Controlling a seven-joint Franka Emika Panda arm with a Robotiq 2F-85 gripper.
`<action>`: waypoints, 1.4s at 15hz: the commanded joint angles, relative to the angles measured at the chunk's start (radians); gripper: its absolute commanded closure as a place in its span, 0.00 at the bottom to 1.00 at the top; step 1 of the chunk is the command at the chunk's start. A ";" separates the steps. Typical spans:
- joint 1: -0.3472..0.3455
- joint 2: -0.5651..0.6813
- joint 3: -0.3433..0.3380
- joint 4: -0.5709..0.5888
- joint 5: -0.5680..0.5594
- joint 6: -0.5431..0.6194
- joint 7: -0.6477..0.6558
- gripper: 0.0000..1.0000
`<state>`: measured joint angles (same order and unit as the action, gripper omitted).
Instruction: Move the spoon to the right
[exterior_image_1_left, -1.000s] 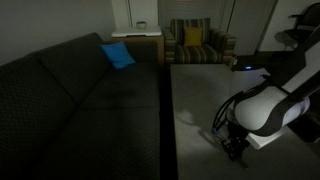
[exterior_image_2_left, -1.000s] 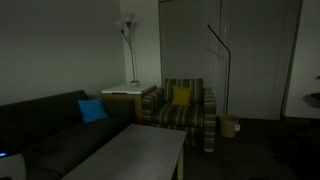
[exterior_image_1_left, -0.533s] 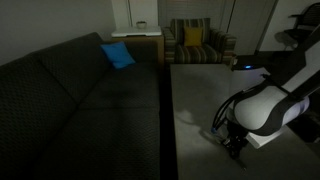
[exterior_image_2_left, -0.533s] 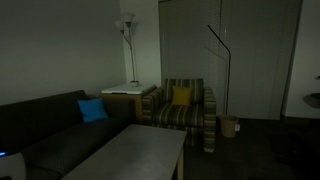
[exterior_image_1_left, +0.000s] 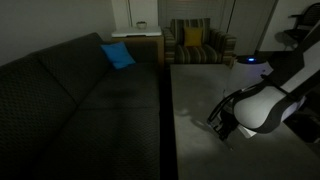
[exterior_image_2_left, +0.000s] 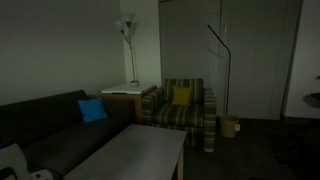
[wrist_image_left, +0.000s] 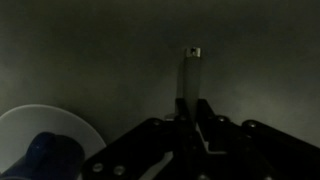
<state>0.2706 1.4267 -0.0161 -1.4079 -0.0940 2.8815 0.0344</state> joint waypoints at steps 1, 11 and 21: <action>0.009 0.001 -0.020 0.007 -0.009 0.075 0.005 0.96; -0.016 -0.058 -0.022 -0.149 0.003 0.241 0.008 0.96; -0.079 -0.121 -0.015 -0.317 0.013 0.226 -0.010 0.96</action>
<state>0.2354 1.3776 -0.0477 -1.6179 -0.0897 3.0982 0.0470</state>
